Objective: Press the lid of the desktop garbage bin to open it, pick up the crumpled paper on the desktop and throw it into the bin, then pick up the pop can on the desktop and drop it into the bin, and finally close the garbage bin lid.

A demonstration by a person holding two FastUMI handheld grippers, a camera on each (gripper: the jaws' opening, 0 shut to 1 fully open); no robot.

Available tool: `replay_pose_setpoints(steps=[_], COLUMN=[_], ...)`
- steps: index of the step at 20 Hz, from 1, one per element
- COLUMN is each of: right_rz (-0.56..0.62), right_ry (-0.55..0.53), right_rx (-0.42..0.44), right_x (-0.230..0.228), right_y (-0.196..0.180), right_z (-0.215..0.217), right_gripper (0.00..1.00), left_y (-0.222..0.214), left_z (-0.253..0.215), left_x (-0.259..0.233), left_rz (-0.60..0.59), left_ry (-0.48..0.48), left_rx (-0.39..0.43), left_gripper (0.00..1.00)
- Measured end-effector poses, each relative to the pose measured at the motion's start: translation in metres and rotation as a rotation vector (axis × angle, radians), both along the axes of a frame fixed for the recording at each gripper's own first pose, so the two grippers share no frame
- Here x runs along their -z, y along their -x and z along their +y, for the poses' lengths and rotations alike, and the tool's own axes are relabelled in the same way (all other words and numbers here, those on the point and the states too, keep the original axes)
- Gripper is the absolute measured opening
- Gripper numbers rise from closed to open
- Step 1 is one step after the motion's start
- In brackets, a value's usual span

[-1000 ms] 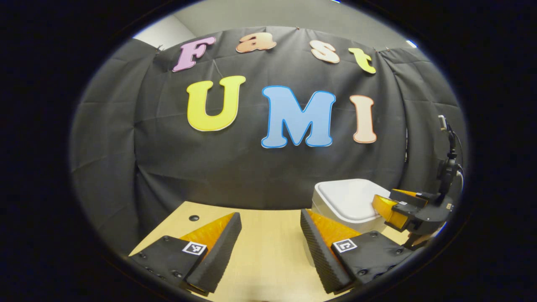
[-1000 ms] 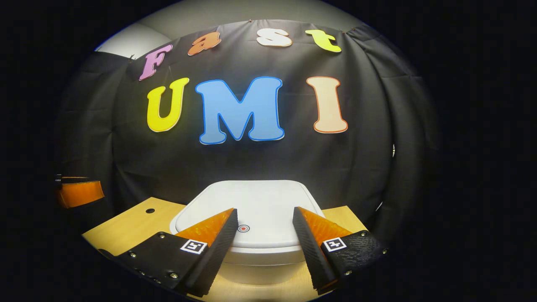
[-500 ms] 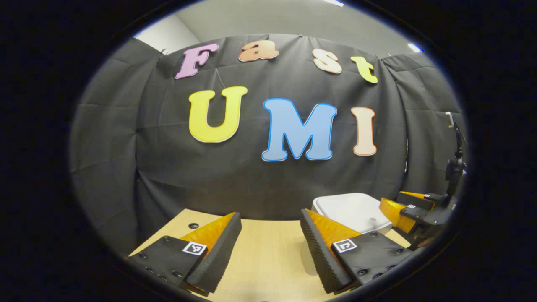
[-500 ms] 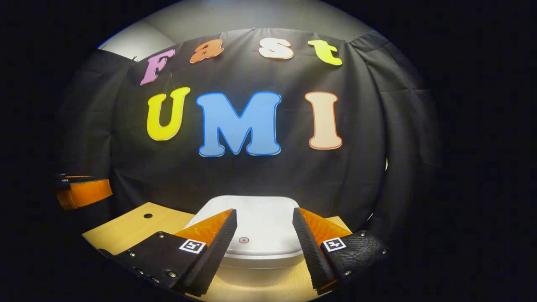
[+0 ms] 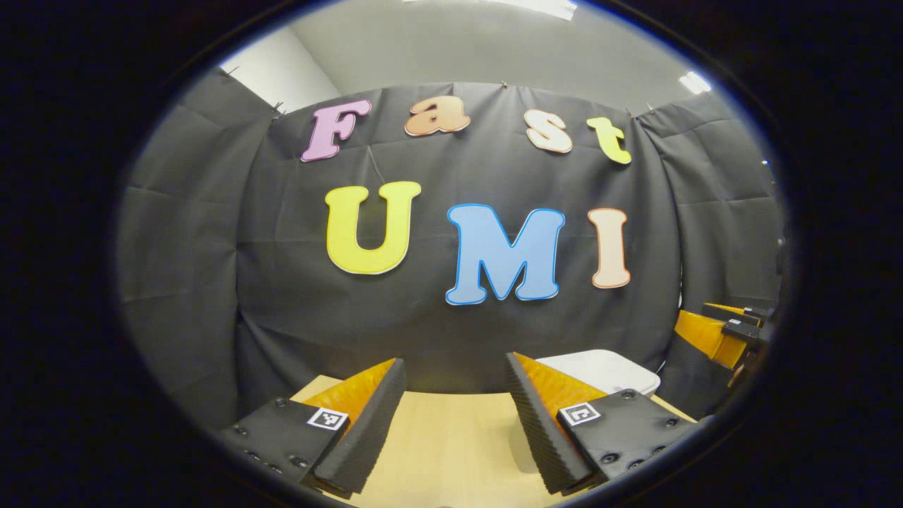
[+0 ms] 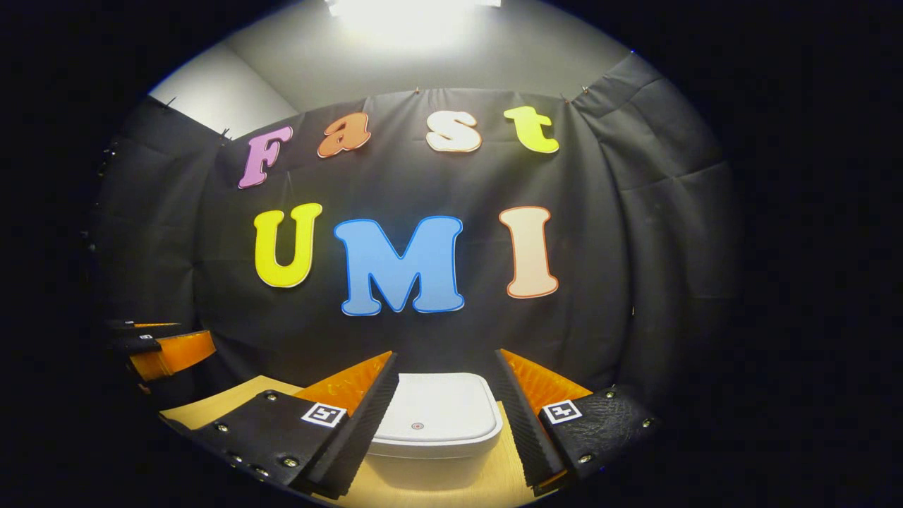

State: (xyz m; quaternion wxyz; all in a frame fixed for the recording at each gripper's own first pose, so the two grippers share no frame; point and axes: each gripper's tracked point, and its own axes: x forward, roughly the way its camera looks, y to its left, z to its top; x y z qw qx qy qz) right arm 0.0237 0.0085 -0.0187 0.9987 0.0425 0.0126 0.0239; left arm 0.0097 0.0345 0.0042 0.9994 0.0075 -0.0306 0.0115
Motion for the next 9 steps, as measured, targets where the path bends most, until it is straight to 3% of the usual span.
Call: replay_pose_setpoints(steps=[9], right_rz=[0.008], right_ry=[0.034], right_rx=[-0.019], right_x=[0.005], right_y=[0.036], right_z=[0.008], right_gripper=[0.86], left_y=[0.039], left_z=[0.015], left_x=[0.008], left_rz=[0.02], left_ry=[-0.027], left_rx=[-0.014], left_gripper=[0.96])
